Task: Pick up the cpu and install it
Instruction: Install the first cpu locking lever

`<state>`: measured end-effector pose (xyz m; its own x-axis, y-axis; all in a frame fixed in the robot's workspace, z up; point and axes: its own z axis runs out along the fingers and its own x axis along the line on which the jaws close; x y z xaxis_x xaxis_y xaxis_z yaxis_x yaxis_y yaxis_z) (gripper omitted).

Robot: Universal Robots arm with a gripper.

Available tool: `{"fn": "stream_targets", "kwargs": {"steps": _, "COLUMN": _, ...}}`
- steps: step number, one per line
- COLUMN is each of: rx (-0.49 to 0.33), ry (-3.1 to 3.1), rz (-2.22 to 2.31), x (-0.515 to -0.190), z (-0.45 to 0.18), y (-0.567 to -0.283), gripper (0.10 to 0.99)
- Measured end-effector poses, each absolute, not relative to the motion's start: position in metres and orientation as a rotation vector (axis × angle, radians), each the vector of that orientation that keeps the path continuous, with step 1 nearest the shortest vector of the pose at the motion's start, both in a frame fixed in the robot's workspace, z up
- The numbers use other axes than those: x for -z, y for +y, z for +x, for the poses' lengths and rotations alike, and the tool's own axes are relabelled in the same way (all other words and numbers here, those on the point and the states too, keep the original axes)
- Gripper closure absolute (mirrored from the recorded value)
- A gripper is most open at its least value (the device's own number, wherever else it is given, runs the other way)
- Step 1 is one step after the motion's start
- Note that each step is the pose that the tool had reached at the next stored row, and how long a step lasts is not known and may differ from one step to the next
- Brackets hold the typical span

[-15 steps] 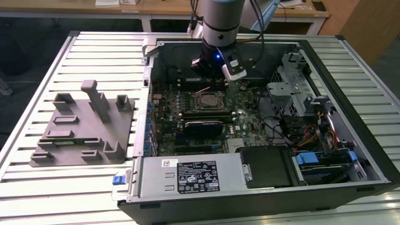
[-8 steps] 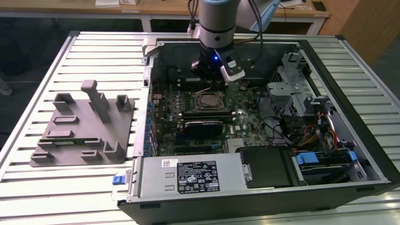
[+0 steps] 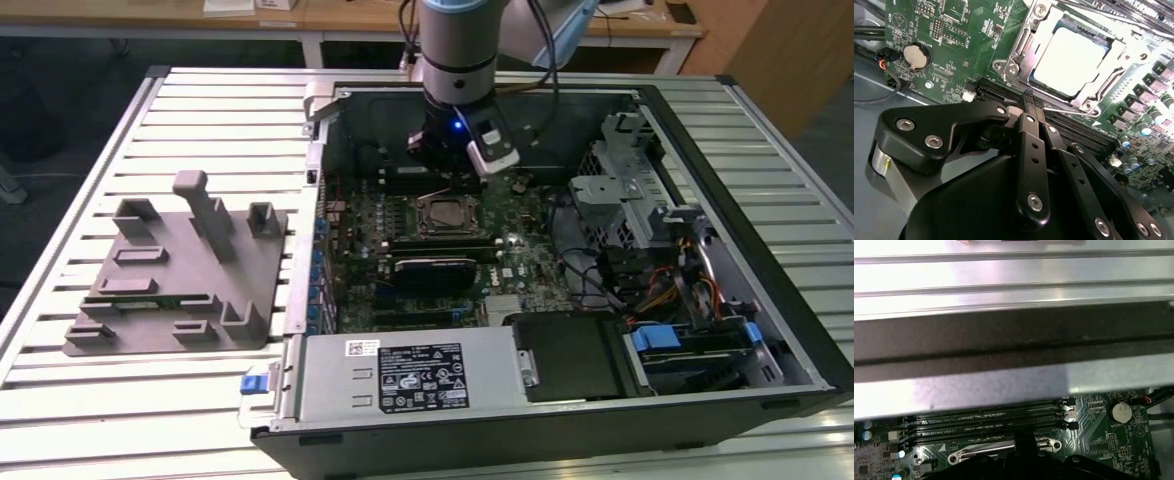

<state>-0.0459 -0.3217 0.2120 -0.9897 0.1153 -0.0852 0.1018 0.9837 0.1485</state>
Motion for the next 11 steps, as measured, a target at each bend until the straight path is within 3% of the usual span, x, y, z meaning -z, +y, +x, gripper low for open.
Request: {"fn": "stream_targets", "kwargs": {"steps": 11, "rx": -0.185, "ry": 3.024, "rz": 0.258, "x": -0.2089, "z": -0.0459, "y": -0.3149, "gripper": 0.980}}
